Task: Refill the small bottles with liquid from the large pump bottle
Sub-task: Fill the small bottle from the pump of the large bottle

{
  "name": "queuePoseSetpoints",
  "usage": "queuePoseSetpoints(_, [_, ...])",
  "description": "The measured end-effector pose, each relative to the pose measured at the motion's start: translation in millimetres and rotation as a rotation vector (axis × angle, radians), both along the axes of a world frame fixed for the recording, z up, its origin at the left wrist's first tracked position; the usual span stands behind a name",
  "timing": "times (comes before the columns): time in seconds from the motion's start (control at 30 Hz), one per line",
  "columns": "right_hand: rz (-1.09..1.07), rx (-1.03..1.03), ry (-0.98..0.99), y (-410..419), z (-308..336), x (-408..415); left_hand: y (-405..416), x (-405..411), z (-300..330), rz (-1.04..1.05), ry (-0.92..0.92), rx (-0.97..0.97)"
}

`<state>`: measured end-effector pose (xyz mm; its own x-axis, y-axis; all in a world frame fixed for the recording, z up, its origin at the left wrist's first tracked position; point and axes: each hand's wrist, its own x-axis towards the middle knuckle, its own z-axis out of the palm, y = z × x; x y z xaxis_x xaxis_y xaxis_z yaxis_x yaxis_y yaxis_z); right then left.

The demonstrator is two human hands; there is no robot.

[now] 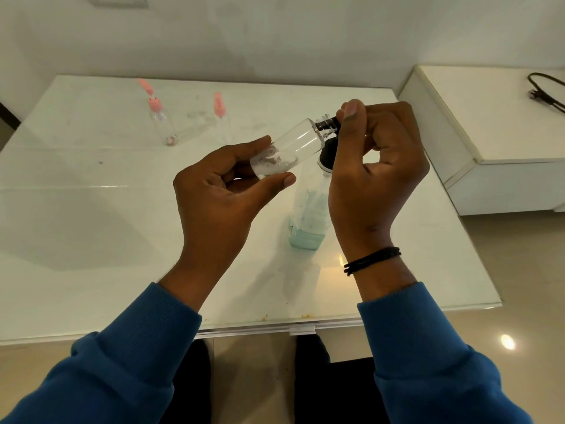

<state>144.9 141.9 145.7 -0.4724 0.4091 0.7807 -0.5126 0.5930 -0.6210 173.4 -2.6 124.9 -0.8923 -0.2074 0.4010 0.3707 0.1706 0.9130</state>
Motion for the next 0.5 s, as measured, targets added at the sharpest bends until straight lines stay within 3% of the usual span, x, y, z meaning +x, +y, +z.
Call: queuePoseSetpoints(0.5, [-0.012, 0.003, 0.025, 2.2, 1.7, -1.9, 0.4, 0.1, 0.7, -0.006, -0.001, 0.01])
